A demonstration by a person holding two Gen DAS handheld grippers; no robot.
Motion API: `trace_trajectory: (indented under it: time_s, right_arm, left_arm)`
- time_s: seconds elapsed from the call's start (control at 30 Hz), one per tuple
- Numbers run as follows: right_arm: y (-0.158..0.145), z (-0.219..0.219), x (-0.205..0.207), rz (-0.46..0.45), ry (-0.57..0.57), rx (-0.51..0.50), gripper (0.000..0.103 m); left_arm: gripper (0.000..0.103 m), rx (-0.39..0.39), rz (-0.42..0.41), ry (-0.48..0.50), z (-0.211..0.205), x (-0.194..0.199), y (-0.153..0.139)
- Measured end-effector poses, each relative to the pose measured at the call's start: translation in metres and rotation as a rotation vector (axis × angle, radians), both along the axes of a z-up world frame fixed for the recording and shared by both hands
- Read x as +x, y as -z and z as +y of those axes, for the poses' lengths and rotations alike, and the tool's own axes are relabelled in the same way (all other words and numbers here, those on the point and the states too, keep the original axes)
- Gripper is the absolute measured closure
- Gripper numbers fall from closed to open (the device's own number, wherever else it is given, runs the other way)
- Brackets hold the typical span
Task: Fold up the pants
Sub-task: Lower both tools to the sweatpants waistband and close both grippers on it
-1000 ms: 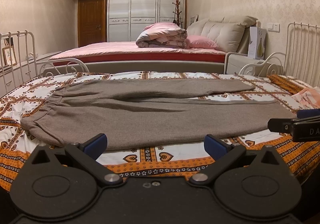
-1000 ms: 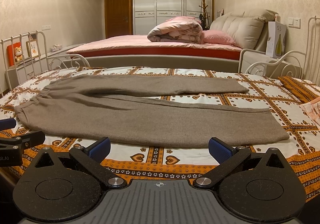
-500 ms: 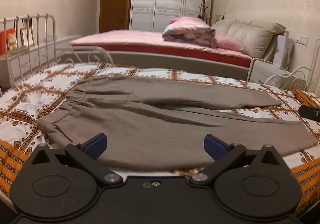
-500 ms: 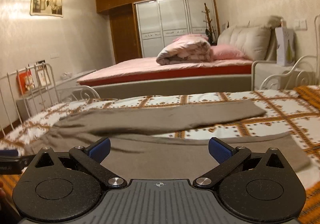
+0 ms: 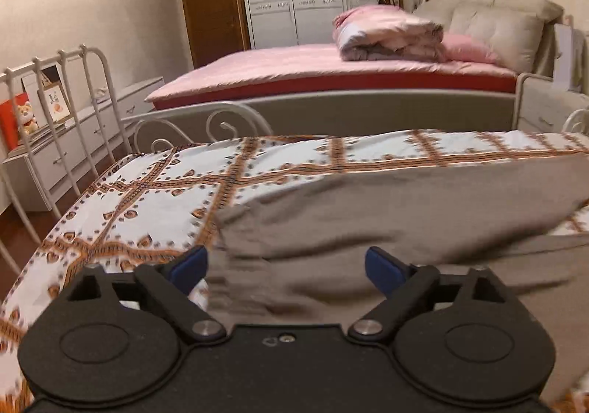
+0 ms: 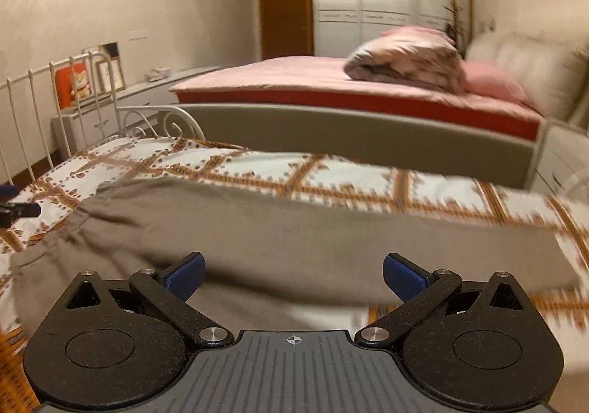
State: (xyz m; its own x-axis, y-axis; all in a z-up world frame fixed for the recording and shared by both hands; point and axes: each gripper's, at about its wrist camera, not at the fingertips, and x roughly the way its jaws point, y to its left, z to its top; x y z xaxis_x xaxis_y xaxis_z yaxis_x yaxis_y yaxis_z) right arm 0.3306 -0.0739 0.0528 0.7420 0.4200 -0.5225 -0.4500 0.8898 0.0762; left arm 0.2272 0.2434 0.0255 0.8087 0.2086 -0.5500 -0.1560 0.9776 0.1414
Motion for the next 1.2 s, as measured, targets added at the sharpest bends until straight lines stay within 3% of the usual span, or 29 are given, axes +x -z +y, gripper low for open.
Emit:
trace_trajectory:
  time_s: [0.07,0.13,0.2,0.37,0.5,0.67,0.73,0.8,0.93,1.1,1.13,1.17,1.2]
  right_arm:
    - [0.005,0.016,0.037,-0.006,-0.043,-0.018,0.001]
    - [0.013,0.032,0.067,-0.005,-0.079,-0.04,0.009]
    - [0.027,0.055,0.103,0.013,-0.128,-0.065,0.02]
    - [0.064,0.098,0.179,0.049,-0.233,-0.116,0.027]
    - [0.094,0.118,0.226,0.091,-0.279,-0.146,0.04]
    - [0.115,0.128,0.253,0.14,-0.32,-0.179,0.043]
    - [0.116,0.129,0.255,0.146,-0.342,-0.183,0.043]
    - [0.117,0.129,0.257,0.15,-0.377,-0.182,0.045]
    - [0.12,0.133,0.264,0.175,-0.424,-0.209,0.045]
    - [0.118,0.134,0.275,0.241,-0.469,-0.217,0.045]
    - [0.12,0.134,0.275,0.252,-0.472,-0.218,0.047]
    - [0.121,0.133,0.276,0.273,-0.47,-0.207,0.056]
    - [0.121,0.134,0.276,0.288,-0.468,-0.196,0.072]
  left_arm:
    - [0.025,-0.045,0.02,-0.005,0.029,0.028,0.011]
    - [0.026,-0.07,0.049,-0.007,0.052,0.056,0.025]
    - [0.026,-0.074,0.07,-0.004,0.071,0.079,0.039]
    - [0.03,-0.039,0.128,0.009,0.11,0.127,0.066]
    - [0.03,-0.079,0.159,0.015,0.131,0.149,0.082]
    - [0.033,-0.158,0.158,0.054,0.143,0.165,0.088]
    - [0.043,-0.204,0.172,0.083,0.145,0.169,0.09]
    - [0.045,-0.241,0.179,0.109,0.145,0.174,0.093]
    - [0.043,-0.315,0.178,0.111,0.152,0.182,0.098]
    - [0.042,-0.298,0.17,0.118,0.147,0.186,0.1]
    - [0.048,-0.282,0.17,0.127,0.145,0.187,0.101]
    - [0.055,-0.281,0.161,0.134,0.145,0.187,0.101]
    - [0.078,-0.286,0.15,0.136,0.146,0.188,0.101]
